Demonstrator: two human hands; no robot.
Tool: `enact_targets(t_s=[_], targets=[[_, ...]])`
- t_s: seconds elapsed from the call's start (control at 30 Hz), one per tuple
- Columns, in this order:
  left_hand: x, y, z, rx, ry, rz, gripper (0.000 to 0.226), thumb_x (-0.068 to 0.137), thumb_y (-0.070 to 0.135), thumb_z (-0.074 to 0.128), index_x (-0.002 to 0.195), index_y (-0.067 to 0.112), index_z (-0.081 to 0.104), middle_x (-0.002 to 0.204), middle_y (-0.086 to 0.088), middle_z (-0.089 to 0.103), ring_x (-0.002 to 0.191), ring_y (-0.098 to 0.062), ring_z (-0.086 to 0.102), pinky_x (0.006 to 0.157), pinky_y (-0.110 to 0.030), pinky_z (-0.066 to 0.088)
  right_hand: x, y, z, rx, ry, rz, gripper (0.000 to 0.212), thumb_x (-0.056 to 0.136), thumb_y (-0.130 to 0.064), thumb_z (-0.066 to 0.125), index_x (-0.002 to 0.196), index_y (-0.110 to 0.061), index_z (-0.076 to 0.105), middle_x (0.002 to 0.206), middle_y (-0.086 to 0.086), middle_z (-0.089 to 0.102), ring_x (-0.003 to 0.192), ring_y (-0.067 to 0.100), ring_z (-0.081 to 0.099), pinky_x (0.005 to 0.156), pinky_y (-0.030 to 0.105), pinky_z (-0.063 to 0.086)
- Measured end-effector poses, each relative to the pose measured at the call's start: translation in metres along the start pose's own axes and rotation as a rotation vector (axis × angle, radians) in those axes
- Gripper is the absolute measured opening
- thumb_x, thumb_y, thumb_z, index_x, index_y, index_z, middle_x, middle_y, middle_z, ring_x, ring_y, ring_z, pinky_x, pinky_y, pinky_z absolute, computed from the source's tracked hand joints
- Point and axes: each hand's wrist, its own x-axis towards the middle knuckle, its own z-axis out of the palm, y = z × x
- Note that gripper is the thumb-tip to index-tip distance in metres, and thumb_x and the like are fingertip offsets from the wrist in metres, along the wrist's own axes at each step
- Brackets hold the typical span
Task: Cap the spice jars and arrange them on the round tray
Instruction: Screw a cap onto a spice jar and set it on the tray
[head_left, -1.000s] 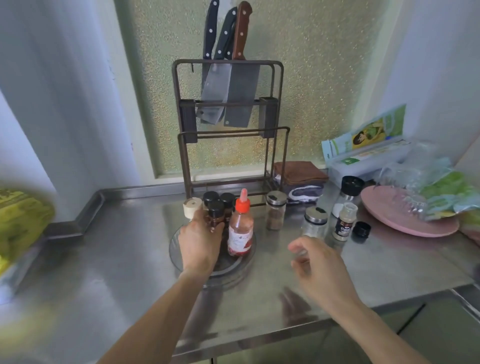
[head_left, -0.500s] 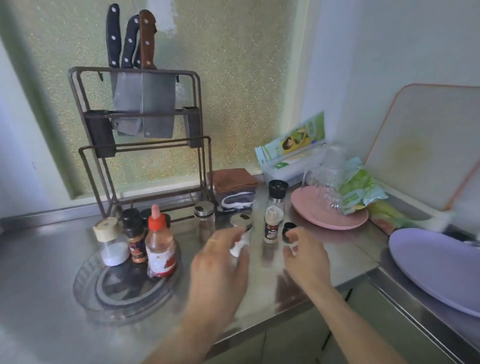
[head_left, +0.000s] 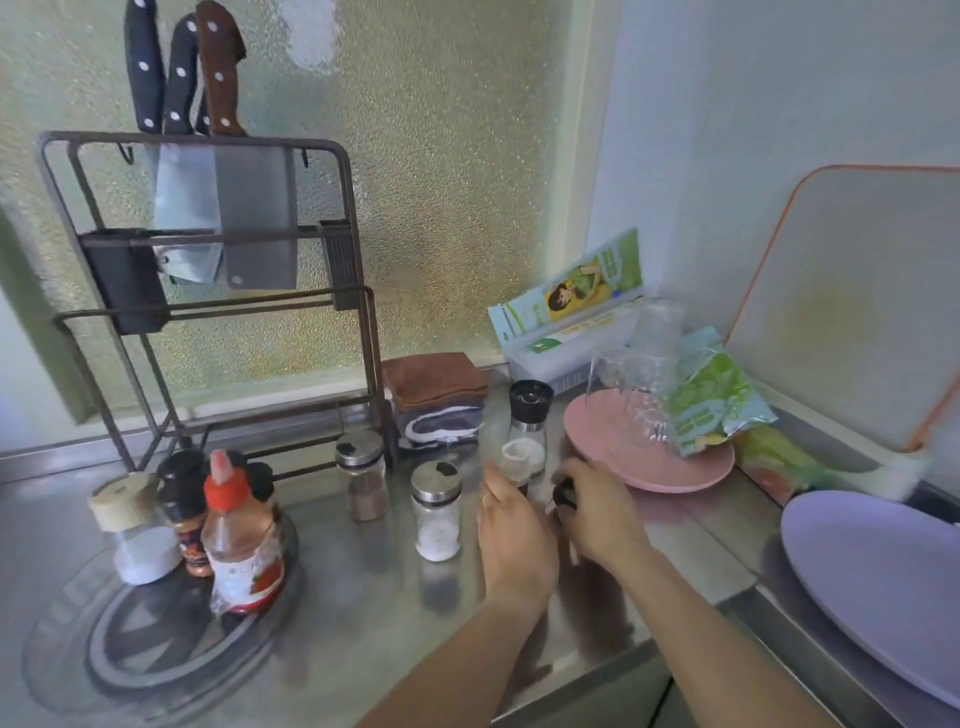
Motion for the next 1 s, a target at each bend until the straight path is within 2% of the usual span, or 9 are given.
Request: enact_targets(t_s=[0.13,0.23,0.33,0.5,0.6,0.7,0.83,0.93,1.0], targets=[[-0.009,0.009,-0.015,-0.011,-0.003,0.063,0.029,0.101,0.014,0.054,0.127,0.009,0.045,0.119,-0.016,0.065,0.112,-0.036,0.062,0.087,-0.040,0.045,-0.017,-0.008,-0.043,0.445,0.274,0.134,0.031,0.077,-0.012,0.082,0.101,-0.019,0.064,0.093,-0.003,0.068,0.083,0.019,0.067,0.076,0.029,0.052],[-0.032,0.008,-0.027,-0.076,0.038,0.151,0.034,0.098,0.023,0.063,0.129,0.016,0.051,0.112,-0.008,0.069,0.104,-0.029,0.065,0.080,-0.035,0.045,-0.042,-0.029,-0.081,0.819,0.270,0.028,0.035,0.080,0.006,0.076,0.103,-0.019,0.070,0.099,-0.007,0.073,0.085,0.006,0.069,0.075,0.012,0.052],[-0.054,0.002,-0.049,-0.146,0.084,0.202,0.036,0.093,0.030,0.069,0.125,0.027,0.054,0.103,0.004,0.072,0.095,-0.021,0.068,0.079,-0.038,0.053,-0.069,-0.056,-0.096,0.859,0.136,-0.126,0.028,0.080,0.008,0.078,0.098,-0.012,0.075,0.095,-0.006,0.078,0.088,0.002,0.072,0.079,0.013,0.055],[-0.085,-0.018,-0.107,-0.128,0.178,0.246,0.029,0.088,0.026,0.075,0.113,0.024,0.060,0.089,0.012,0.068,0.086,-0.016,0.065,0.069,-0.023,0.038,-0.103,-0.103,-0.084,0.695,0.000,-0.242,0.028,0.076,-0.003,0.085,0.094,-0.020,0.074,0.096,-0.002,0.077,0.089,0.008,0.072,0.080,0.021,0.057],[-0.104,-0.043,-0.148,-0.100,0.190,0.237,0.030,0.086,0.024,0.076,0.112,0.024,0.063,0.090,0.012,0.070,0.086,-0.014,0.064,0.070,-0.023,0.038,-0.120,-0.137,-0.075,0.563,-0.113,-0.357,0.034,0.077,-0.001,0.083,0.101,-0.023,0.072,0.101,-0.005,0.076,0.089,0.003,0.072,0.082,0.015,0.056],[-0.118,-0.076,-0.184,-0.064,0.195,0.211,0.031,0.083,0.023,0.077,0.111,0.025,0.065,0.094,0.012,0.070,0.087,-0.013,0.064,0.072,-0.023,0.040,-0.131,-0.175,-0.070,0.288,-0.258,-0.488,0.043,0.080,-0.012,0.081,0.117,-0.030,0.071,0.113,-0.008,0.074,0.100,0.005,0.072,0.094,0.026,0.058],[-0.130,-0.117,-0.216,-0.056,0.195,0.150,0.031,0.081,0.029,0.077,0.110,0.029,0.068,0.095,0.013,0.073,0.088,-0.010,0.066,0.075,-0.027,0.048,-0.140,-0.228,-0.059,-0.148,-0.388,-0.653,0.041,0.087,-0.022,0.077,0.127,-0.028,0.067,0.123,-0.003,0.069,0.108,0.018,0.067,0.098,0.037,0.055],[-0.135,-0.134,-0.230,-0.088,0.174,0.130,0.032,0.081,0.031,0.077,0.112,0.031,0.069,0.094,0.013,0.074,0.086,-0.007,0.067,0.079,-0.030,0.054,-0.144,-0.257,-0.044,-0.310,-0.449,-0.716,0.033,0.090,-0.023,0.072,0.123,-0.024,0.067,0.115,0.001,0.066,0.104,0.022,0.064,0.087,0.033,0.050],[-0.136,-0.141,-0.235,-0.101,0.165,0.128,0.031,0.081,0.032,0.077,0.111,0.032,0.068,0.092,0.013,0.074,0.084,-0.005,0.067,0.078,-0.031,0.056,-0.148,-0.270,-0.038,-0.420,-0.410,-0.697,0.026,0.092,-0.039,0.067,0.104,-0.016,0.067,0.098,0.004,0.066,0.090,0.025,0.062,0.069,0.034,0.044]])
